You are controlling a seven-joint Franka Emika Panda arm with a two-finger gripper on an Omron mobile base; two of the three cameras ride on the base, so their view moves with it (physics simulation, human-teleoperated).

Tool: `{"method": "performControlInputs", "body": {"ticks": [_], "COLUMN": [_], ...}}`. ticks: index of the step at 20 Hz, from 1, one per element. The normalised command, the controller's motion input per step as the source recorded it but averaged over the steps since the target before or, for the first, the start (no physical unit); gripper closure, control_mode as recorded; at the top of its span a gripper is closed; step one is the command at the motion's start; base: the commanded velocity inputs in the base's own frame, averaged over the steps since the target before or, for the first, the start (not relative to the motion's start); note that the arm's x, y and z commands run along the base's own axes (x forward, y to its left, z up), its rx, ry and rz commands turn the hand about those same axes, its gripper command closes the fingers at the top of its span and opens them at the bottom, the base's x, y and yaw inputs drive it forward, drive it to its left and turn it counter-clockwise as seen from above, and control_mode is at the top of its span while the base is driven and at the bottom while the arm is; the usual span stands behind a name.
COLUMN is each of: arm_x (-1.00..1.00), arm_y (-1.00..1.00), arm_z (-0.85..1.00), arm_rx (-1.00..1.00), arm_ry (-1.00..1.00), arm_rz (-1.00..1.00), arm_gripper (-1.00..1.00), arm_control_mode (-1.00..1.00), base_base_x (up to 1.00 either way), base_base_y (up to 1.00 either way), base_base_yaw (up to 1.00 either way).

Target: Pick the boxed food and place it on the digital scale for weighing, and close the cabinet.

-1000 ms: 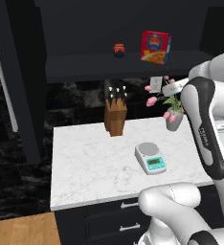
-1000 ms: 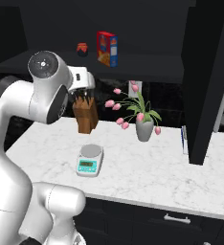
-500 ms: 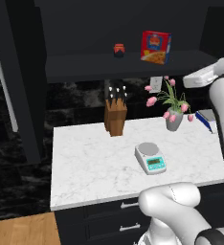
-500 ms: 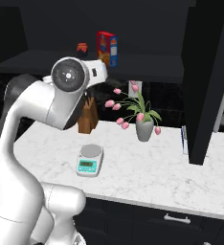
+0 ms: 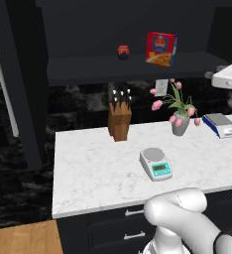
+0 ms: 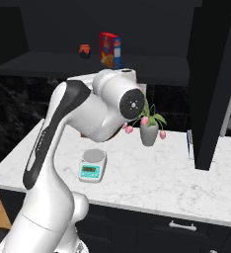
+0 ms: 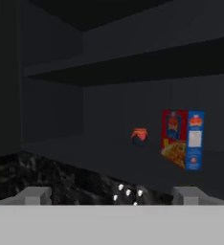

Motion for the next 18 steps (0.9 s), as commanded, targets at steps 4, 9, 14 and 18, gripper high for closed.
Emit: {"method": "performControlInputs", "body": {"ticks": [4, 9, 14, 18], "arm_x": [0.1, 0.14, 0.44, 0.53], "arm_y": [0.0, 0.0, 0.0, 0.0], "arm_z": [0.32, 0.24, 0.02, 0.0], "arm_rx": [0.1, -0.01, -0.02, -0.01], "arm_ry": [0.0, 0.0, 0.0, 0.0], "arm_rz": [0.08, 0.06, 0.03, 0.0], "arm_gripper": [-1.0, -1.0, -1.0, -1.0], "arm_control_mode": [-1.0, -1.0, -1.0, -1.0], "base_base_x": [0.0, 0.0, 0.0, 0.0], "base_base_y": [0.0, 0.0, 0.0, 0.0], "base_base_yaw": [0.0, 0.0, 0.0, 0.0]}}
